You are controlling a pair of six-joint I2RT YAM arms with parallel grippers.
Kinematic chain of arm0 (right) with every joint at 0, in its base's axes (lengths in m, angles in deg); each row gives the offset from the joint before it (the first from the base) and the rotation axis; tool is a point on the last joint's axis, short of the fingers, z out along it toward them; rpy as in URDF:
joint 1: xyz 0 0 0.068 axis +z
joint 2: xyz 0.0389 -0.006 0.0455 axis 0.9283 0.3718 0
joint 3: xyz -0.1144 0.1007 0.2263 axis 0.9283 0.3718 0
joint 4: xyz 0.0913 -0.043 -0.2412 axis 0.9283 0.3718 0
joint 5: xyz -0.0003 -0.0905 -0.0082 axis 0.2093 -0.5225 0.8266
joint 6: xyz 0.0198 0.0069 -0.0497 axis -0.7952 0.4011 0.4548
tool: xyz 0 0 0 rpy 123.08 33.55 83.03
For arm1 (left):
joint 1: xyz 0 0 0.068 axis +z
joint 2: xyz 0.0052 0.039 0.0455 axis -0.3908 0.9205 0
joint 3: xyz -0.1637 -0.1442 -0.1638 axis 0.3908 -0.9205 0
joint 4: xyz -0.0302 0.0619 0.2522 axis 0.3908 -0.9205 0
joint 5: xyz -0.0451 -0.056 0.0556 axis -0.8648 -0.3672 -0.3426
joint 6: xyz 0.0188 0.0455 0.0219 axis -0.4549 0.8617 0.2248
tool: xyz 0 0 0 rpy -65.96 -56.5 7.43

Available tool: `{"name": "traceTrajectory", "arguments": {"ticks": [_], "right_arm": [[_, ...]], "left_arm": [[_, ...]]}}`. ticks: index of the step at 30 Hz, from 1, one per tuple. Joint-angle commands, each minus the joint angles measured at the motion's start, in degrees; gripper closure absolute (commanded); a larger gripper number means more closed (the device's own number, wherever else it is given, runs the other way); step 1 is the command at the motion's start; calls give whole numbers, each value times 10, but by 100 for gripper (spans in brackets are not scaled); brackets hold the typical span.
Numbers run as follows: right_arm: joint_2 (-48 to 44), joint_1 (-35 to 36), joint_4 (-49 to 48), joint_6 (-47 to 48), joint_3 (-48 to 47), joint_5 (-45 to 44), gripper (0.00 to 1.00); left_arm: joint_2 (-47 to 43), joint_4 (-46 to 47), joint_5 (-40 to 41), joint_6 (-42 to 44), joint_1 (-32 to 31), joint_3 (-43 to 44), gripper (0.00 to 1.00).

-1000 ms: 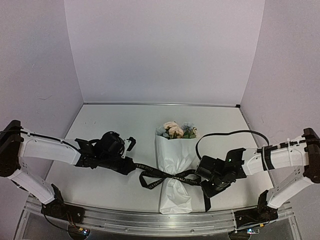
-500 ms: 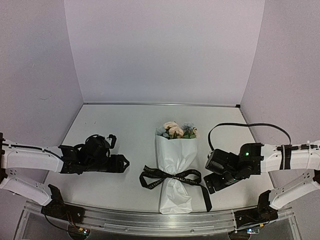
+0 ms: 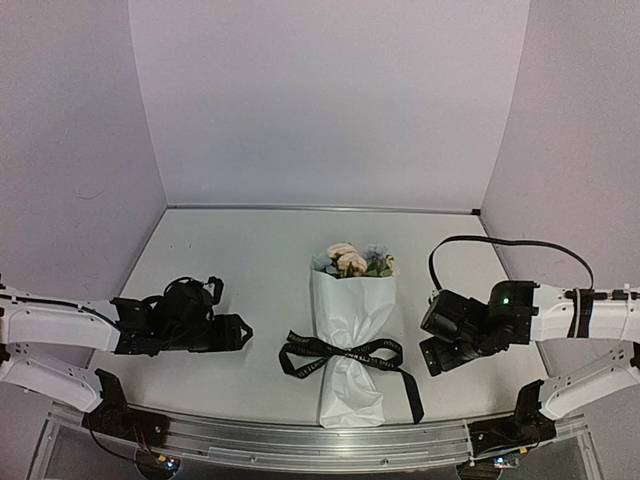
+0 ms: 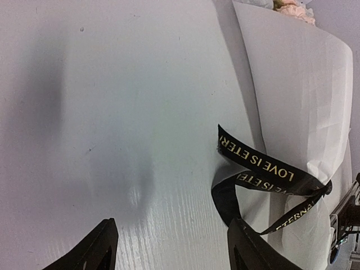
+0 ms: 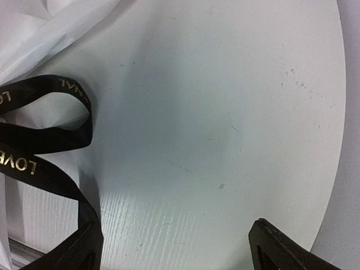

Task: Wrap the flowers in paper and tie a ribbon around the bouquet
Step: Adjust the ribbon on the folded bouquet.

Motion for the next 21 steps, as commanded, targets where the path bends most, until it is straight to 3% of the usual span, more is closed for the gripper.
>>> {"name": "traceTrajectory", "arguments": {"ticks": [1,10,21], "right_arm": [[11,-46,2,-13,-14,30,11],[95,-65,-27,-6,-70,91,12],[187,-76,-68,-11,-111,123,16]], "left_arm": [[30,9,3,-23,-27,28,31],[149,35,14,-24,-83,95,34],[243,41,9,6,-89,147,38]]}}
